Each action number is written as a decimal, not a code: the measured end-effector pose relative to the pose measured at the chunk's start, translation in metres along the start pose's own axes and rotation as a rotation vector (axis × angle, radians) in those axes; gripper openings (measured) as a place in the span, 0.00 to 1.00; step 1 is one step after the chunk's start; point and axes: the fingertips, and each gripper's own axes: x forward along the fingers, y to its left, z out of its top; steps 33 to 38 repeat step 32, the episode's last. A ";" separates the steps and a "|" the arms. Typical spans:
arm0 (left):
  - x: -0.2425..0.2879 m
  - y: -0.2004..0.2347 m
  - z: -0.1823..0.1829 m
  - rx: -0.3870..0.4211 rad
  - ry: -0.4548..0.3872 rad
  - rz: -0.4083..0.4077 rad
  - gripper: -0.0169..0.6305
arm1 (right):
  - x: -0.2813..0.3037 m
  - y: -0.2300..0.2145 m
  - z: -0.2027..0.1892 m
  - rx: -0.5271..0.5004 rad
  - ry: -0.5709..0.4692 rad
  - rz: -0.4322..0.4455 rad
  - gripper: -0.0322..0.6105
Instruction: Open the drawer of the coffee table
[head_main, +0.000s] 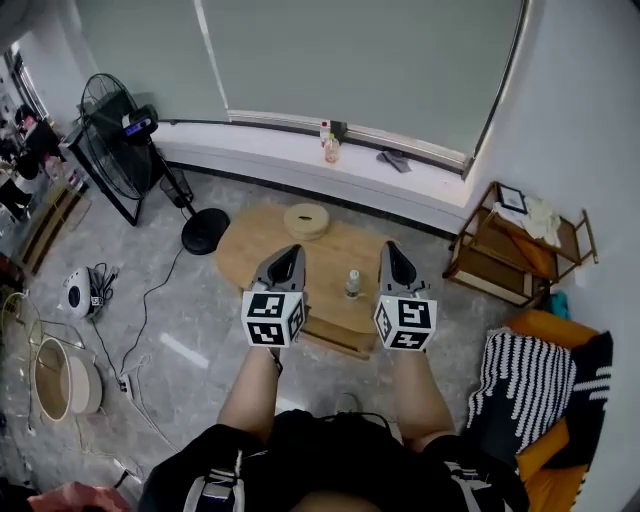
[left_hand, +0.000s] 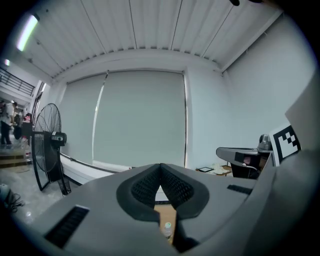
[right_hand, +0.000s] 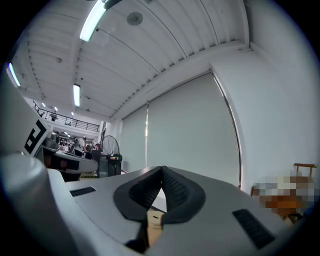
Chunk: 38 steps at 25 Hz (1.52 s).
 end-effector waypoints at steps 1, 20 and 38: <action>-0.006 -0.003 0.012 0.007 -0.015 0.004 0.06 | -0.003 0.000 0.014 0.005 -0.020 0.002 0.07; -0.056 0.005 0.050 0.066 -0.076 0.022 0.06 | -0.014 0.051 0.061 -0.047 -0.097 0.038 0.07; -0.061 0.032 0.057 0.052 -0.094 0.030 0.06 | 0.002 0.074 0.063 -0.051 -0.117 0.065 0.07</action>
